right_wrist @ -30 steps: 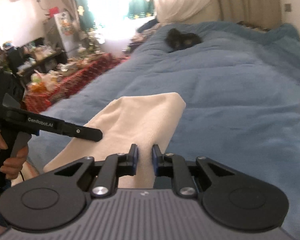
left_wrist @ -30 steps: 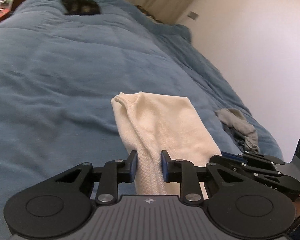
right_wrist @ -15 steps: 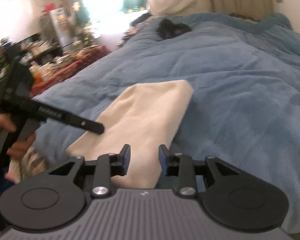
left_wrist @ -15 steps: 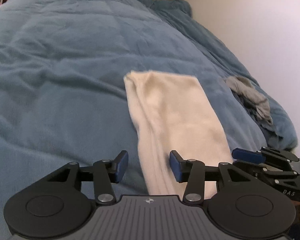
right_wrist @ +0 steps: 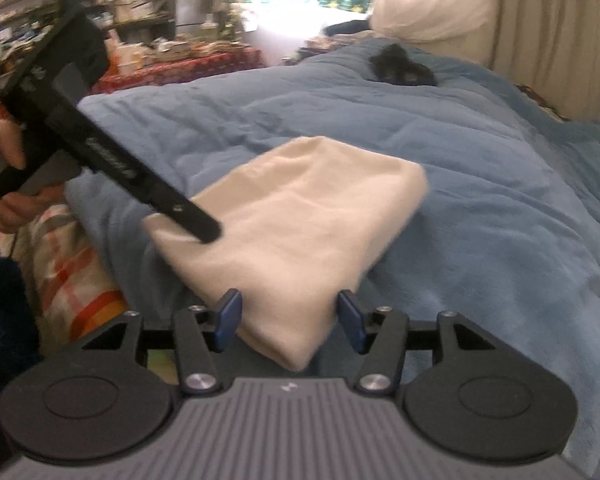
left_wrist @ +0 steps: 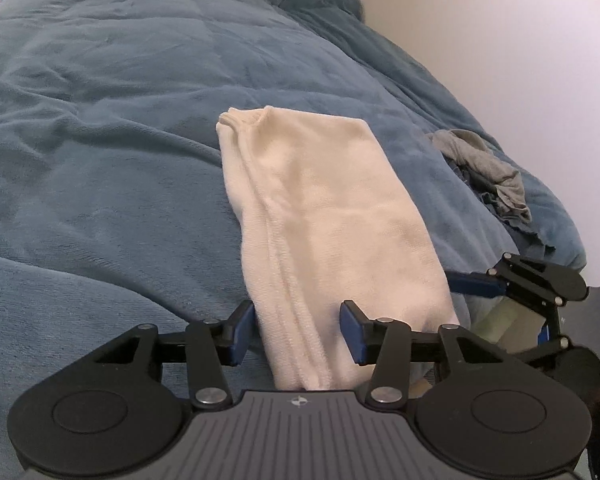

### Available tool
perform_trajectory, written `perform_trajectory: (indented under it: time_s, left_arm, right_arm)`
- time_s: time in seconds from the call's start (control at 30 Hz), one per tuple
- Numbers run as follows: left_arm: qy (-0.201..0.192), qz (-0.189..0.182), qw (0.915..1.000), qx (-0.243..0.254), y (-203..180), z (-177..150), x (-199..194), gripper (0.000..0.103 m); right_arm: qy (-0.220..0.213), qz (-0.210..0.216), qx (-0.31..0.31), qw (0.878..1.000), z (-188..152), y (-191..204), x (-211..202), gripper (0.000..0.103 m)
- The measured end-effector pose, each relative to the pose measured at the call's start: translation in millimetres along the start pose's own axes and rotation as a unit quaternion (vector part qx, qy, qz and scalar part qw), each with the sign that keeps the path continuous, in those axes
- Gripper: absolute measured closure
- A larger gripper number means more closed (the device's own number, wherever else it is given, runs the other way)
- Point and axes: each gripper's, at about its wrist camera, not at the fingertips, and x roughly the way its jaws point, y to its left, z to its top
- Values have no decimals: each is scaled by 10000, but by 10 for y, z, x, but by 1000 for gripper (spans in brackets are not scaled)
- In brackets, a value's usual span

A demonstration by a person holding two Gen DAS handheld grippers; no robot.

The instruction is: Fold clothes

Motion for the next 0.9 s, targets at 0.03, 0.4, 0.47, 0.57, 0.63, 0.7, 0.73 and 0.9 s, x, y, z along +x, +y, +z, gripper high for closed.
perform_trajectory:
  time_s: [0.03,0.4,0.47,0.57,0.63,0.7,0.73,0.9]
  left_arm:
    - [16,-4,10000,-43,7,3,6,57]
    - [77,-92,9999,-104,56,-2,13,57]
    - [85,-75,9999,-102,43,2,13,57]
    - [83,-78,9999,-106,43,-1,11,57]
    - [81,-83,9999,-113,49,-3,9,57]
    - [80,-92,9999,-110,52,-2,8,57]
    - [84,-95,9999,-106,54,-2,8,57]
    - [88,-52,9999,-103,32,1,12,57]
  right_arm:
    - [11,34,-149,9999,-3,47,-5,44]
    - [291,-201,-165,9992,-202,86,-52,84]
    - [259,-237,-66,9994,-240,103,-71,87]
    - [196,-350,-186,9990,-282,207,-119,87]
    - [150,-430,-212,9987,-315,244,-168,87]
    - [100,-535,-213,9983,-329,241,-182,87]
    - [90,-600,-216,9979,-328,220,-169,86]
    - [-60,-570,-547,9969,-293,264,-132,87]
